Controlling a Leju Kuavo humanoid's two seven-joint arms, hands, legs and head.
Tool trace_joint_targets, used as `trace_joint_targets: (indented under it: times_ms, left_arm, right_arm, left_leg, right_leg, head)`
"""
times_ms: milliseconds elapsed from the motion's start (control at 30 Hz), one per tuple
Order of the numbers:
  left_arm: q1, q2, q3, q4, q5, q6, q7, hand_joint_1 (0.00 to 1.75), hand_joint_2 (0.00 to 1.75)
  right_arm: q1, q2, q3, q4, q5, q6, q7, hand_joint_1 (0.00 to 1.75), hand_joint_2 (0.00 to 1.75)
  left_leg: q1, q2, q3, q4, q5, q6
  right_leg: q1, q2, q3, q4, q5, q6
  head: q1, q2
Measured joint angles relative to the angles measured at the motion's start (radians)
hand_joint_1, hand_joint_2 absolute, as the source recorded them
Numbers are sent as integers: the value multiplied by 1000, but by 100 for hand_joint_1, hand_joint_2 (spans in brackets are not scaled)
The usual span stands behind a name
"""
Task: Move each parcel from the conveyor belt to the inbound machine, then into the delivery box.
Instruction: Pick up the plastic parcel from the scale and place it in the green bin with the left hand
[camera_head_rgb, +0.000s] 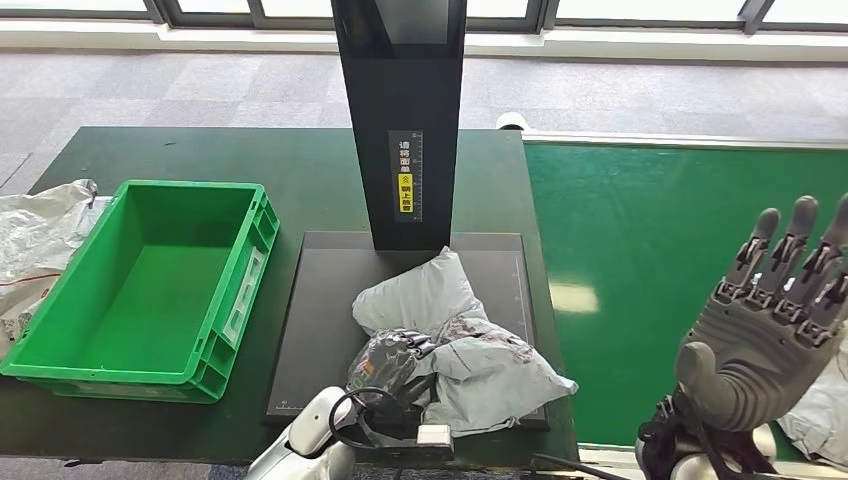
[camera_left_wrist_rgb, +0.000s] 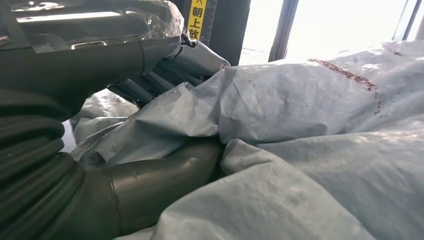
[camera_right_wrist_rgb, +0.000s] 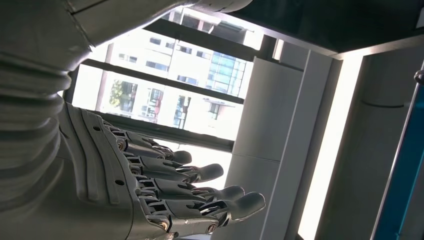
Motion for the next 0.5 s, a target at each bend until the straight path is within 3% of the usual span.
trace_joint_targets:
  times_ms: [500]
  left_arm:
    - [26,9,0,-60,47,6,-34,175,175]
  right_arm:
    - [17,0,3,0,13,-14,0,0,175]
  left_leg:
    - [0,0,-1,0,0,0]
  right_leg:
    - [0,0,-1,0,0,0]
  head:
    - [0,0]
